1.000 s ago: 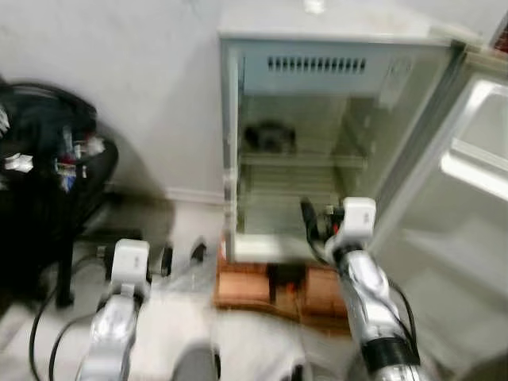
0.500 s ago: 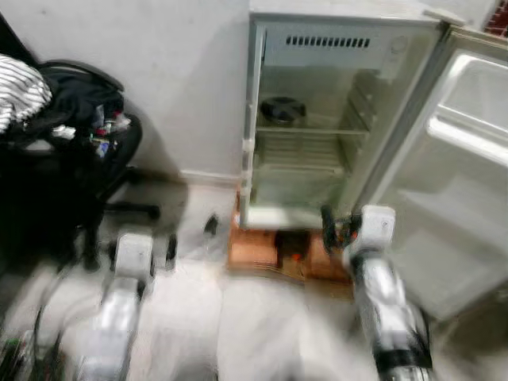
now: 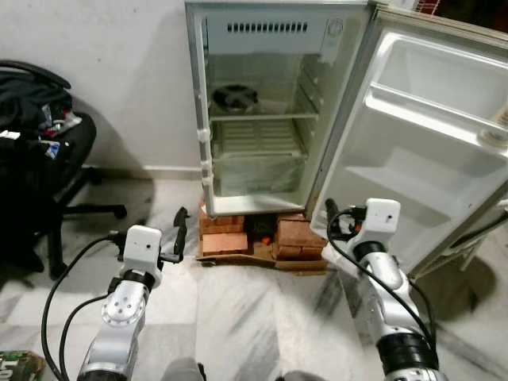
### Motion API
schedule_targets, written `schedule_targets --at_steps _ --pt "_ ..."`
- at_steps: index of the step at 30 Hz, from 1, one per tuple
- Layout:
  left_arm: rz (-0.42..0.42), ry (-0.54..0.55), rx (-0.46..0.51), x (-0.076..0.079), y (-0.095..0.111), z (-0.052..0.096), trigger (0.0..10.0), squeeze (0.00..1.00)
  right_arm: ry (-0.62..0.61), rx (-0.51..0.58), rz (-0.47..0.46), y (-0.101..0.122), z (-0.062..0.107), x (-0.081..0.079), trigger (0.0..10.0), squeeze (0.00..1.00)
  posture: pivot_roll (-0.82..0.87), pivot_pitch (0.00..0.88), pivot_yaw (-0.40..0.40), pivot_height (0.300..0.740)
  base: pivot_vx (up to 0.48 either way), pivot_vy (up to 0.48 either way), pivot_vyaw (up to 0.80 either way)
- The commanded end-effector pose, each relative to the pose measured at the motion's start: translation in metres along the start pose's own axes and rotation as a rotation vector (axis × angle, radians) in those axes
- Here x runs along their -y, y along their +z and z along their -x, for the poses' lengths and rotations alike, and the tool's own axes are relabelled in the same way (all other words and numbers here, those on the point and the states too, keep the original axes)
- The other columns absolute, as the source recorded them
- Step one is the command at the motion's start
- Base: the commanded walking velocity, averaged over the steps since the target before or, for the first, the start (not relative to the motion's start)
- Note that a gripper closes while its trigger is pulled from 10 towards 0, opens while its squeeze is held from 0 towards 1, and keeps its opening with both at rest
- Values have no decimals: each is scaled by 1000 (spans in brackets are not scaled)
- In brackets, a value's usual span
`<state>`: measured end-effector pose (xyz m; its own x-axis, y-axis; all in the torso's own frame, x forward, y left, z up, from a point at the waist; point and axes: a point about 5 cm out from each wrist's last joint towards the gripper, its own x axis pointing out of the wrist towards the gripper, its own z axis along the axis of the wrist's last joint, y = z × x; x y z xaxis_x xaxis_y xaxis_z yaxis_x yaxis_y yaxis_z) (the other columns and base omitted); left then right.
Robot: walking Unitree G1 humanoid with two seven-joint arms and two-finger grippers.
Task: Restocking fridge
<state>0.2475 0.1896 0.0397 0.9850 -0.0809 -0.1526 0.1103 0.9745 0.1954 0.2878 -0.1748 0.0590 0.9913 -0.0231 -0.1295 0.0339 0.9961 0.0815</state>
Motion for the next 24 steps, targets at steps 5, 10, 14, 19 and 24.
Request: schedule_targets --at_steps 5,10,14,19,24 --pt "-28 2 -16 -2 -4 3 10000 0 21 7 -10 3 -3 -9 10000 0 61 9 -38 740 0 -474 0" --pt "-33 -1 -18 -2 -4 4 10000 0 35 9 -11 5 -6 -9 10000 0 63 12 -38 740 0 -480 0" --pt "-33 -4 -17 -2 -4 3 10000 0 37 11 -12 6 -7 -9 10000 0 63 13 -38 740 0 -480 0" --pt "-36 -18 -10 -1 -3 4 10000 0 42 15 -9 6 -8 -11 10000 0 63 12 -37 740 0 -477 0" --pt "-34 -20 -10 -2 -3 3 10000 0 49 16 -13 6 -7 -11 10000 0 62 12 -36 740 0 -472 0"
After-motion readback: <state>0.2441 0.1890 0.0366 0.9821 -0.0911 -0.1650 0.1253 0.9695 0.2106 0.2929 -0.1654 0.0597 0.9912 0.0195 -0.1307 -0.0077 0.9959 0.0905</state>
